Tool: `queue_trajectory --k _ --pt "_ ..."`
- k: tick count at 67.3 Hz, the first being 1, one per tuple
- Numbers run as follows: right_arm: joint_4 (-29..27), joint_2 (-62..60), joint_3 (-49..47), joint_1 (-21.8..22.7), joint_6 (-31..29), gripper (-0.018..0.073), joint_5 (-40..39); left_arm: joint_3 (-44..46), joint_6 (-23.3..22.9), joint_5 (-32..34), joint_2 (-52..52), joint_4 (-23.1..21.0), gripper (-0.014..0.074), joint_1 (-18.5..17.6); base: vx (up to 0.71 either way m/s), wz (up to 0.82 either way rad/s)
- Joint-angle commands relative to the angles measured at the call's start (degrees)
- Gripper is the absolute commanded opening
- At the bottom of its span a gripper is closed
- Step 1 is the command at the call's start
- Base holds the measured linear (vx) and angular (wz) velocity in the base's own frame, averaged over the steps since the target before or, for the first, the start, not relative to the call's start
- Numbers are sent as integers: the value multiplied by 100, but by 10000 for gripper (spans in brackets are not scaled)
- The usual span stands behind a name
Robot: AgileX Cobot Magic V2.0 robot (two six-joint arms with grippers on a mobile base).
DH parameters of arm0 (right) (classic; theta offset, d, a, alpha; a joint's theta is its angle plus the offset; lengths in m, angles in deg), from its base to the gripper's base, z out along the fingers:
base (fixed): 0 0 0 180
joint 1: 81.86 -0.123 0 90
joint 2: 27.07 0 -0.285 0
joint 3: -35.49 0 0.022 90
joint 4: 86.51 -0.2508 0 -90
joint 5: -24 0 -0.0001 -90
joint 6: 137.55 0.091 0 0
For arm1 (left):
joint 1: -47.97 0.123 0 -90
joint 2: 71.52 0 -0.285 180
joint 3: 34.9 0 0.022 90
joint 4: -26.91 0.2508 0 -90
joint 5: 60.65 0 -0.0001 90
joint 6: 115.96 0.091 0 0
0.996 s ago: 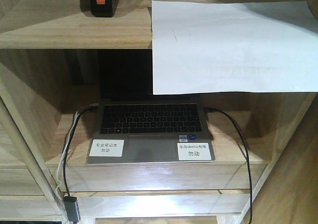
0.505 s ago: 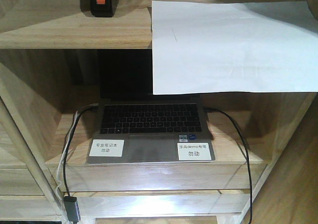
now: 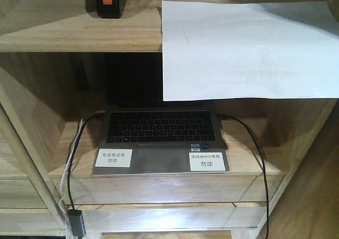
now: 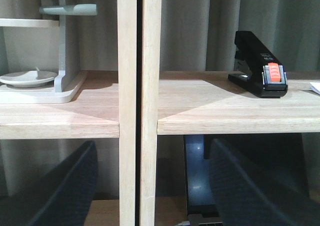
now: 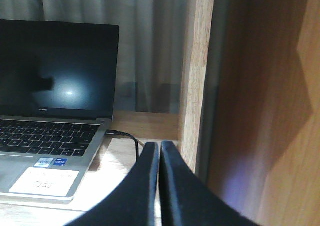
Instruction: Grab stapler and paper to desk for stapling
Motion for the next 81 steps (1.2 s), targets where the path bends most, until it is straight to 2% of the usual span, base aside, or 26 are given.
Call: queue_trajectory --k 1,14,23,36,42,58,68,81 --pt "48 -53 132 -1 -26 -9 -397 182 -128 471 86 -41 468 -40 0 0" --pt "48 -53 132 -1 -26 -9 -397 182 -187 498 86 -35 468 -154 0 0" --pt "48 -53 132 -1 -26 -9 -397 185 -159 635 98 -30 468 -622 0 0" --pt "48 -53 132 -1 -26 -9 -397 354 315 622 406 -35 468 -1361 0 0" --pt "48 -53 132 -1 -26 -9 -397 565 315 588 824 -35 468 -1639 0 0" --pt "48 -53 132 -1 -26 -9 -397 1400 315 585 2258 -35 468 -2104 0 0" --pt "48 -53 132 -1 -26 -9 -397 1954 315 593 3012 -35 469 -2267 0 0" --pt "48 -53 132 -1 -26 -9 -397 2923 315 470 3938 -30 477 -2307 0 0"
